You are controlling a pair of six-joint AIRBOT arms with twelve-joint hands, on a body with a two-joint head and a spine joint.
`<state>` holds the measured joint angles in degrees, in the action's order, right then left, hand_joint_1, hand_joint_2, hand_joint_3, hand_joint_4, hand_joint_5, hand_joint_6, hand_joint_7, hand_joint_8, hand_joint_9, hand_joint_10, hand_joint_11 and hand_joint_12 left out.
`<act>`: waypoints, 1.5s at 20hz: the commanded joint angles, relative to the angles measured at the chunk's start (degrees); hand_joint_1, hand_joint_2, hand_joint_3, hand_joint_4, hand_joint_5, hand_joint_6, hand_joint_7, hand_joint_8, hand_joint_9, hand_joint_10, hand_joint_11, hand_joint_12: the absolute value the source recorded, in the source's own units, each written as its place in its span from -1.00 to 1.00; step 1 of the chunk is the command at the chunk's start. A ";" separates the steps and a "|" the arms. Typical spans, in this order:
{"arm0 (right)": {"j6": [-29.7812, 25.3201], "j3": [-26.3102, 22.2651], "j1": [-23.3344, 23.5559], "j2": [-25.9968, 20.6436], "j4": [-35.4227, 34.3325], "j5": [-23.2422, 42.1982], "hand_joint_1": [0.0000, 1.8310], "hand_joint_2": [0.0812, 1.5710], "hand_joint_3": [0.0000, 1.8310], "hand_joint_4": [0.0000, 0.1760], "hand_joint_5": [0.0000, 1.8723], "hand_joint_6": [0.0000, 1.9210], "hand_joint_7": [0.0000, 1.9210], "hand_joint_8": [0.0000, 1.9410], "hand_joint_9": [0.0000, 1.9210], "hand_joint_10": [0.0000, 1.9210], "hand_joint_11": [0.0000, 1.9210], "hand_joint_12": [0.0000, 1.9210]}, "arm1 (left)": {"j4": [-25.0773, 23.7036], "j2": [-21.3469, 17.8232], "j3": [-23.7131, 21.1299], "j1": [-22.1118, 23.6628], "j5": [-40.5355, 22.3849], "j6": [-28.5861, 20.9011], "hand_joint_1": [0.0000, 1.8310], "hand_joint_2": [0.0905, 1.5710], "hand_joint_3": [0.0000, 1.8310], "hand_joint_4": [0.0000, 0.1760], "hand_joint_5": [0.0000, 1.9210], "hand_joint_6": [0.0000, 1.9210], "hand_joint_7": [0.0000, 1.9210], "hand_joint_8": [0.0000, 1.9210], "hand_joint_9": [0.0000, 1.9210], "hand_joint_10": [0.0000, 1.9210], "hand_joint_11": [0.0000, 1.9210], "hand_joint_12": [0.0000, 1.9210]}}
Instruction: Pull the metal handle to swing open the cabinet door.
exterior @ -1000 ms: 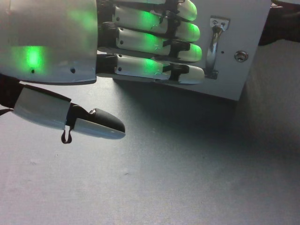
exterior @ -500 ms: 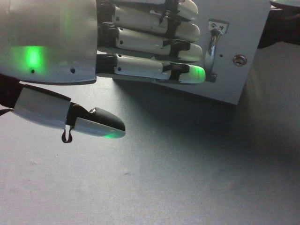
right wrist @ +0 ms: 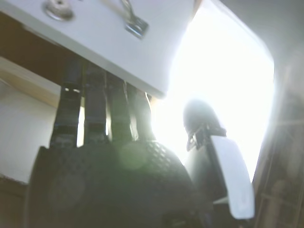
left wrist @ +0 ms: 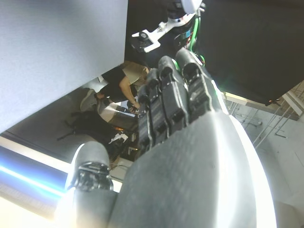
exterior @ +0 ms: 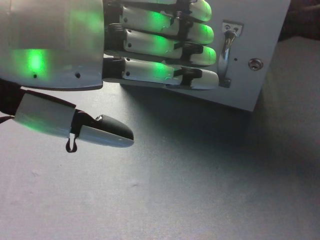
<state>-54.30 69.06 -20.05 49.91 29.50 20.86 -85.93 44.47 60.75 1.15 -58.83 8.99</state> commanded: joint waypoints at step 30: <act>-10.07 -8.26 1.32 -2.26 7.88 6.42 -1.00 0.70 -1.00 -1.00 -0.64 -1.00 -0.62 -1.00 -0.64 -1.00 -1.00 -0.02 | 5.73 -0.42 0.08 0.45 -1.40 0.48 -1.00 0.74 -1.00 -1.00 -0.73 -1.00 -0.68 -1.00 -0.71 -1.00 -1.00 -0.39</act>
<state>-63.55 60.77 -19.18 48.05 39.40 22.04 -85.93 44.47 60.75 1.15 -58.81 8.99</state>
